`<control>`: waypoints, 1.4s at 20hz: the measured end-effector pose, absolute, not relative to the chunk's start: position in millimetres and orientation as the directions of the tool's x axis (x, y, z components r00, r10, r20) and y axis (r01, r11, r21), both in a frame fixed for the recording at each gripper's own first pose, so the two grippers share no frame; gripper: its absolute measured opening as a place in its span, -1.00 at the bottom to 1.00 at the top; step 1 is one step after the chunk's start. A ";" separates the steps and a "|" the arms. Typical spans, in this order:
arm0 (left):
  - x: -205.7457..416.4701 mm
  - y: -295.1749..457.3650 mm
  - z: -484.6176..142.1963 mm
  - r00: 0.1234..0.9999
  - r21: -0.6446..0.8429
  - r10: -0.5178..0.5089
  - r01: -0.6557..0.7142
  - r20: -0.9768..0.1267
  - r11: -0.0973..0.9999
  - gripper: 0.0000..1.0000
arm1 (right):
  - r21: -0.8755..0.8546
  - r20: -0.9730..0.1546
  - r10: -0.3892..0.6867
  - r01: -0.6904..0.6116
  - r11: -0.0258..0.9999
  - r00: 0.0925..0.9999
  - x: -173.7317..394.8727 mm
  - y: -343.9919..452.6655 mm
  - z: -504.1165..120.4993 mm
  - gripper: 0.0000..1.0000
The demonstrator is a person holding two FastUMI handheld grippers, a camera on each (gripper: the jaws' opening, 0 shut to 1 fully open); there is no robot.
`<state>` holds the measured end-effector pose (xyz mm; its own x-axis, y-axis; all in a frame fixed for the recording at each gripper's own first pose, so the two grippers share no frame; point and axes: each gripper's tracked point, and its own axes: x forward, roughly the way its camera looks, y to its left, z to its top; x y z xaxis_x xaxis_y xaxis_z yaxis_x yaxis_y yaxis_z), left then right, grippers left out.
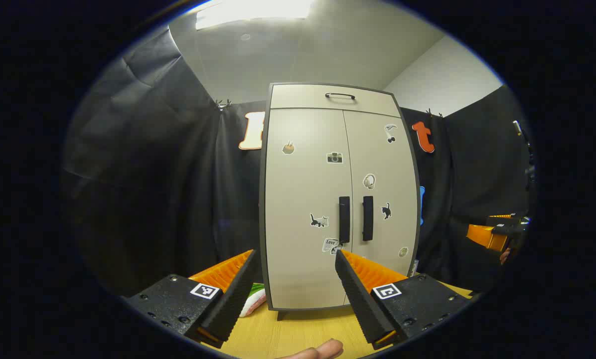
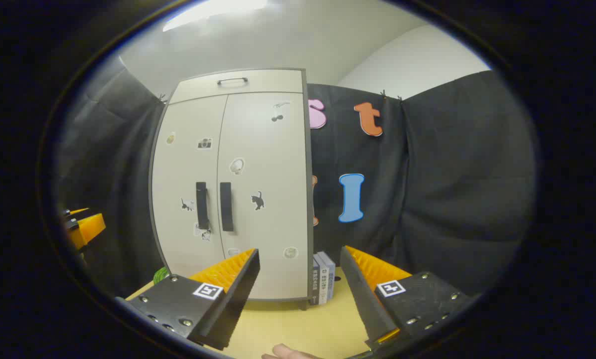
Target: Open the right door of the double-door shoe cabinet with the right hand, and open the left door with the left hand.
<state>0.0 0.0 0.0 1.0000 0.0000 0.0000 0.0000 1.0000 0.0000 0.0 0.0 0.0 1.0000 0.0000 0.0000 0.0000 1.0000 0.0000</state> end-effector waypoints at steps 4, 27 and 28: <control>-1.3 3.7 3.4 1.000 -0.003 0.012 -0.012 0.006 1.000 0.86 | 0.001 -0.001 0.015 -0.015 1.000 1.000 -4.2 6.2 0.1 0.93; 5.7 -18.0 -41.2 0.996 -0.039 -0.079 0.078 -0.030 0.996 0.92 | -0.034 -0.019 0.085 -0.086 0.996 0.996 133.6 87.4 8.2 0.93; 6.3 -18.5 -42.9 0.996 -0.053 -0.079 0.077 -0.033 0.996 0.93 | -0.051 -0.025 0.086 -0.087 0.995 0.996 147.2 95.3 9.4 0.93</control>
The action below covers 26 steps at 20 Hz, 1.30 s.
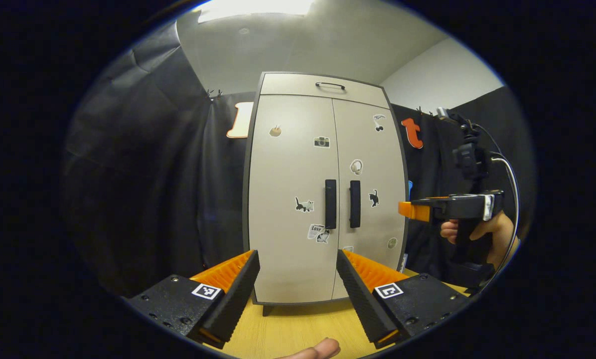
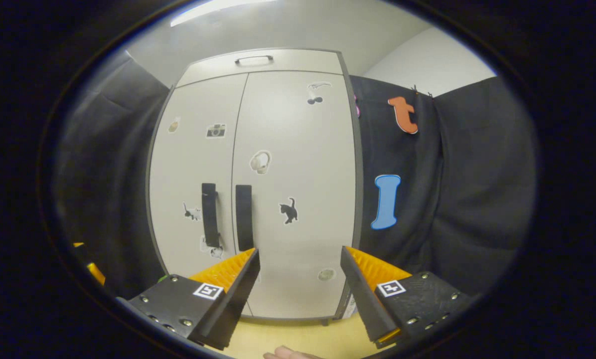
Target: Open the right door of the double-door shoe cabinet with the right hand, and open the left door with the left hand.
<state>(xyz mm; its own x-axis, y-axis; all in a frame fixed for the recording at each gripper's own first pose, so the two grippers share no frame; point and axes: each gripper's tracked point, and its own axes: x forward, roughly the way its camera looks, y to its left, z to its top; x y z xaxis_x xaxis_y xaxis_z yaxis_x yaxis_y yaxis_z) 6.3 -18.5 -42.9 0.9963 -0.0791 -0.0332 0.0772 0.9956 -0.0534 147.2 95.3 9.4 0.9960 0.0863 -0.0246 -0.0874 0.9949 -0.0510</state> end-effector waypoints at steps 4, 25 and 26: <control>0.2 -19.3 -54.0 0.994 -0.097 -0.097 0.092 -0.051 0.991 0.92 | -0.006 -0.028 0.107 -0.107 0.994 0.994 199.1 128.6 13.9 0.93; -14.1 51.3 -117.7 0.989 -0.104 -0.018 0.002 -0.147 0.995 0.93 | 0.087 -0.070 0.119 -0.113 0.990 0.990 268.0 201.4 0.3 0.08; -13.0 52.8 -120.2 0.988 -0.106 -0.011 -0.006 -0.154 0.994 0.86 | 0.059 -0.079 0.121 -0.117 0.991 0.990 266.5 201.3 -1.9 0.00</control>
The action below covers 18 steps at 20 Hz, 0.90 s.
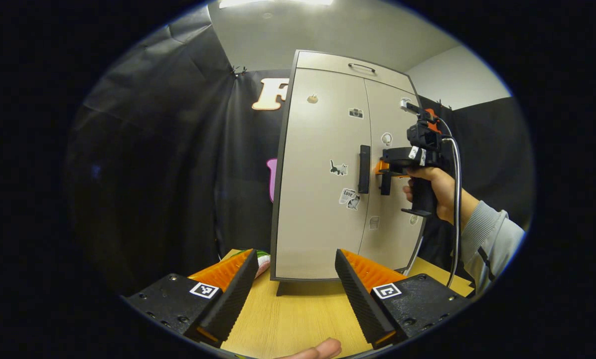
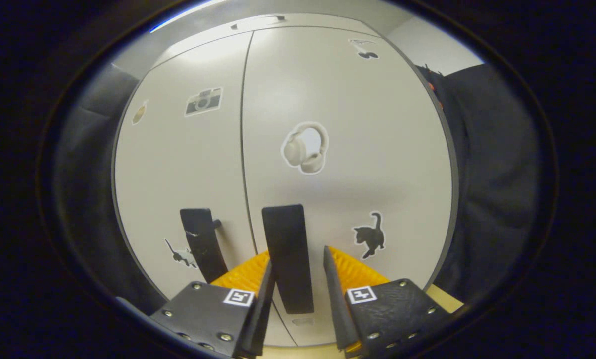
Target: Open the right door of the double-door shoe cabinet with the right hand, and open the left door with the left hand.
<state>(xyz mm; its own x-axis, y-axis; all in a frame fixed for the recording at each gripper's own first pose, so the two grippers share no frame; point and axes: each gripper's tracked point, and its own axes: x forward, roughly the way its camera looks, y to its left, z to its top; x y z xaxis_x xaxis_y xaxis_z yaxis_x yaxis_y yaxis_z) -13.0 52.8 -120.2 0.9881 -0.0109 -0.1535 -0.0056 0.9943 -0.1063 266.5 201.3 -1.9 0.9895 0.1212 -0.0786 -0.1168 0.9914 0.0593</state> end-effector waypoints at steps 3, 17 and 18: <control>-10.3 55.1 -122.9 0.986 -0.108 0.005 -0.023 -0.166 0.994 0.93 | 0.046 -0.082 0.140 -0.136 0.990 0.987 264.7 206.7 -3.5 -0.51; -7.0 41.1 -119.5 0.980 -0.094 0.053 -0.072 -0.190 0.993 0.93 | 0.075 -0.073 0.356 -0.351 0.933 0.932 228.6 186.1 8.1 -0.51; -8.7 38.7 -118.9 0.980 -0.094 0.051 -0.070 -0.192 0.993 0.93 | 0.070 -0.070 0.371 -0.366 0.928 0.926 223.2 183.8 8.3 -0.51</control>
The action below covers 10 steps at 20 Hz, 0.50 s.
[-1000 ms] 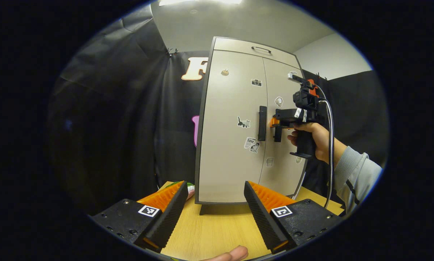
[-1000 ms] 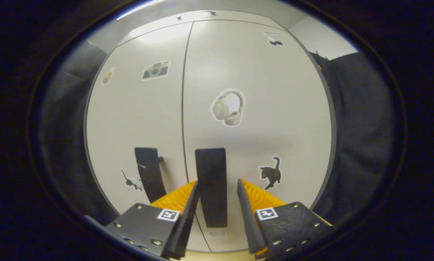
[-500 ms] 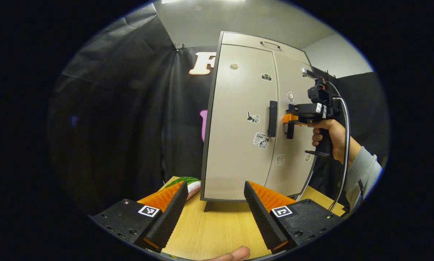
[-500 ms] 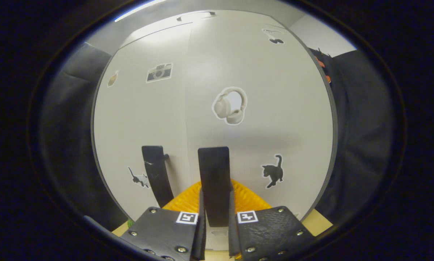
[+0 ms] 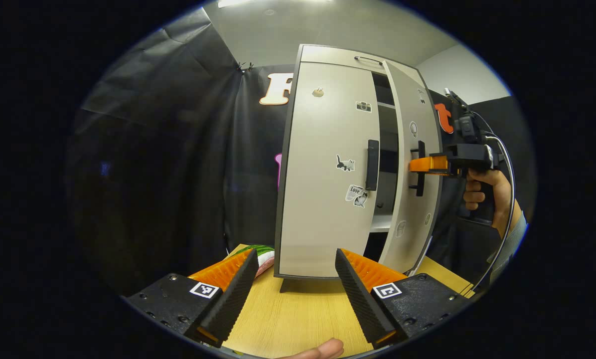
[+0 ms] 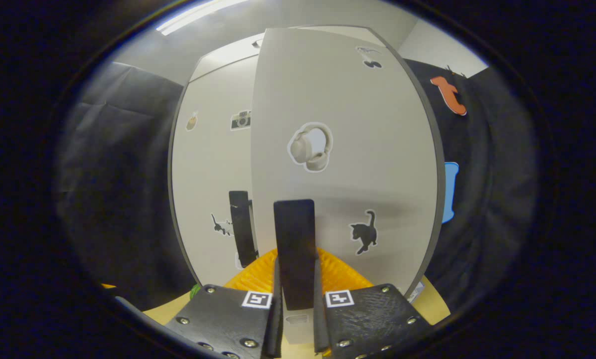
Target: Open the right door of the double-door shoe cabinet with the right hand, and open the left door with the left hand.
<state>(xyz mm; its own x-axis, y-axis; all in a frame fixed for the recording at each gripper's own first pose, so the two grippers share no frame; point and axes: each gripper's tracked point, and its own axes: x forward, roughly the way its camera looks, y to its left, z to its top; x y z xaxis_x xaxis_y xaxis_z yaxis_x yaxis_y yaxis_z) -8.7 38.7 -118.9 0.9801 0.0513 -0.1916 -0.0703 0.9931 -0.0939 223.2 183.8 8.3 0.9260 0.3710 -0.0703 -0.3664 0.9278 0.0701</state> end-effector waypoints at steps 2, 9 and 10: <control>-13.0 32.1 -113.8 0.982 -0.086 0.042 -0.058 -0.182 0.995 0.94 | 0.086 -0.057 0.401 -0.396 0.914 0.914 215.7 175.7 10.3 -0.51; -23.5 11.5 -98.1 0.990 -0.060 0.006 -0.015 -0.138 0.998 0.92 | 0.085 -0.043 0.420 -0.415 0.906 0.907 206.3 161.4 13.1 -0.51; -25.0 10.3 -98.3 0.991 -0.055 0.002 -0.009 -0.137 0.998 0.92 | 0.072 -0.038 0.421 -0.418 0.906 0.906 204.7 157.4 13.1 -0.51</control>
